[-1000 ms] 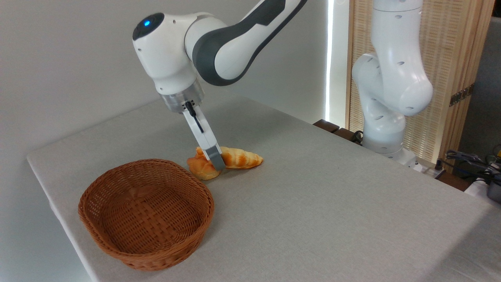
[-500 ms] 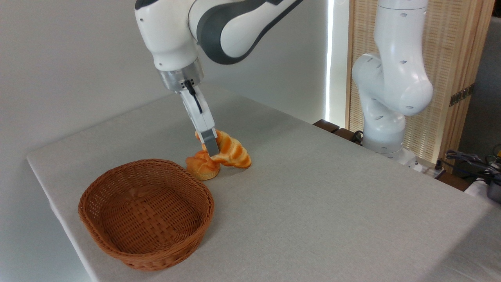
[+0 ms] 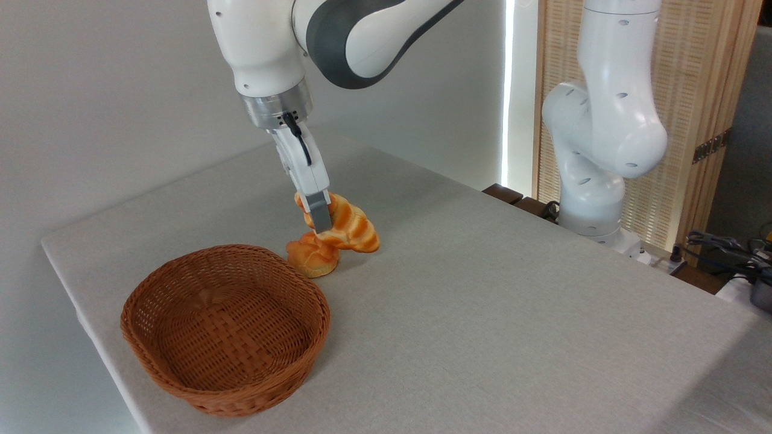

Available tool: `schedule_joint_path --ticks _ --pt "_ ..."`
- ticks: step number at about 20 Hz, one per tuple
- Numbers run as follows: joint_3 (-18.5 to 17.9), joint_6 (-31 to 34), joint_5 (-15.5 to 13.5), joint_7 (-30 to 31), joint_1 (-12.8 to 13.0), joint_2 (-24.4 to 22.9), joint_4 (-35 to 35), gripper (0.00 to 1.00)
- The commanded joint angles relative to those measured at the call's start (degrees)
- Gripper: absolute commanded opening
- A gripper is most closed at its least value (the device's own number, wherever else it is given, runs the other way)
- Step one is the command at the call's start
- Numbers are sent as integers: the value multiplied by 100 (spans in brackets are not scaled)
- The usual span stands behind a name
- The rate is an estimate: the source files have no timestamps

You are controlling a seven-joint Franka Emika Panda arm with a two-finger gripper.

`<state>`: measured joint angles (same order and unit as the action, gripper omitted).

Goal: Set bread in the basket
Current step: 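Lift the bread roll and swing it over the wicker basket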

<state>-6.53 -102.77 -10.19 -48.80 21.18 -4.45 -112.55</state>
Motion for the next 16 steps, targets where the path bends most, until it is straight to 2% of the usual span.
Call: schedule_joint_path --ticks 1,5,8,10,11,12,16 --pt "-244 100 -237 -85 -18 58 426 36" --pt "-341 -58 -325 -77 -18 190 760 37" --pt "-463 -540 -352 -68 -18 348 963 44" --pt "-516 -971 -430 -50 -18 453 972 59" --pt "-525 -1234 -518 -7 -26 515 972 88" --pt "-525 -1341 -554 20 -26 550 998 99" --pt "-551 -1509 -615 169 -35 752 1182 100"
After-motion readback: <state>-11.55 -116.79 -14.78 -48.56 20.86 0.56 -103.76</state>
